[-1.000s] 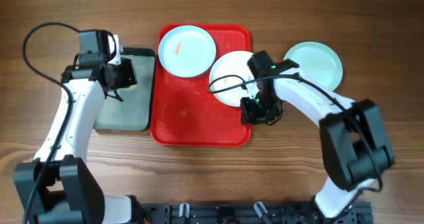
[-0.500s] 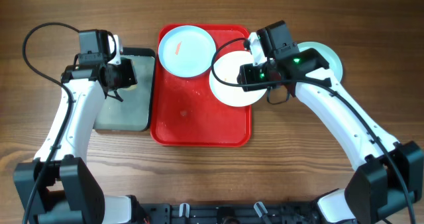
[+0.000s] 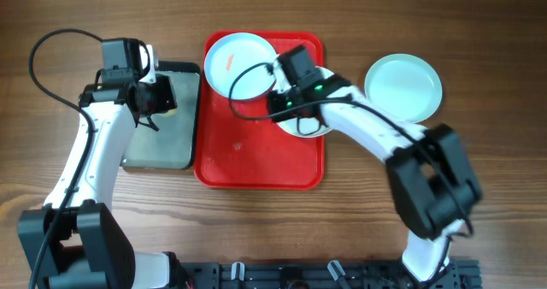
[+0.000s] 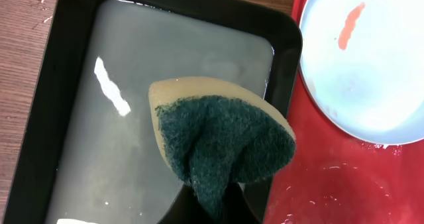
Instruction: Clean dirty plates on tray and stack at the side
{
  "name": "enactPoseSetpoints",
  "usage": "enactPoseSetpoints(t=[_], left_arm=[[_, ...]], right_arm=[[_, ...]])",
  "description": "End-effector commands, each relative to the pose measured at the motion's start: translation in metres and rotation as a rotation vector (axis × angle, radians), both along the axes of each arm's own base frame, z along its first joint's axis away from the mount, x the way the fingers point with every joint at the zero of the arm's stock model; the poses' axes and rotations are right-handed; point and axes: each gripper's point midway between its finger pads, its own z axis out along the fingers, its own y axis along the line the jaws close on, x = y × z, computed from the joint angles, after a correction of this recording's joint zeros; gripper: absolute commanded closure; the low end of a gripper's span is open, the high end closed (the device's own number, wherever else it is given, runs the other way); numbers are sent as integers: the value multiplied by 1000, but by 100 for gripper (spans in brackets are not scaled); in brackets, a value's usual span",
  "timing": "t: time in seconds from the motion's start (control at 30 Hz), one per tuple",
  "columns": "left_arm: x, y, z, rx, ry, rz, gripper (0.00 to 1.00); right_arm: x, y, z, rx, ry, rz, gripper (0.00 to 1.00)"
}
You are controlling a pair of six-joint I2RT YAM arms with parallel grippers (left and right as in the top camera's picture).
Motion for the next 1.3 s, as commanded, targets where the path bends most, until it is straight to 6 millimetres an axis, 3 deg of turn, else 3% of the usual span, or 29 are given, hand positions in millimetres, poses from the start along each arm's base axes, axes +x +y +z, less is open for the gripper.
enactPoseSetpoints(t=[0.0, 0.2, 0.43, 0.6, 0.77, 0.97, 1.27], left_arm=[[0, 1, -4, 15, 8, -5, 96], [-1, 1, -4, 15, 9, -5, 96], [0, 1, -4, 15, 8, -5, 96], [0, 1, -4, 15, 8, -5, 96], [-1, 1, -4, 15, 9, -5, 96], [-1, 1, -4, 15, 9, -5, 96], [-1, 0, -4, 15, 12, -5, 96]], right_arm=[[5, 4, -14, -8, 5, -22, 80], [4, 1, -17, -26, 8, -26, 79], [9, 3, -15, -10, -5, -40, 68], [-6, 8, -23, -30, 39, -31, 68], [-38, 38, -37, -4, 119, 20, 60], [-72, 88, -20, 154, 169, 172, 60], [-56, 114, 1, 257, 55, 195, 55]])
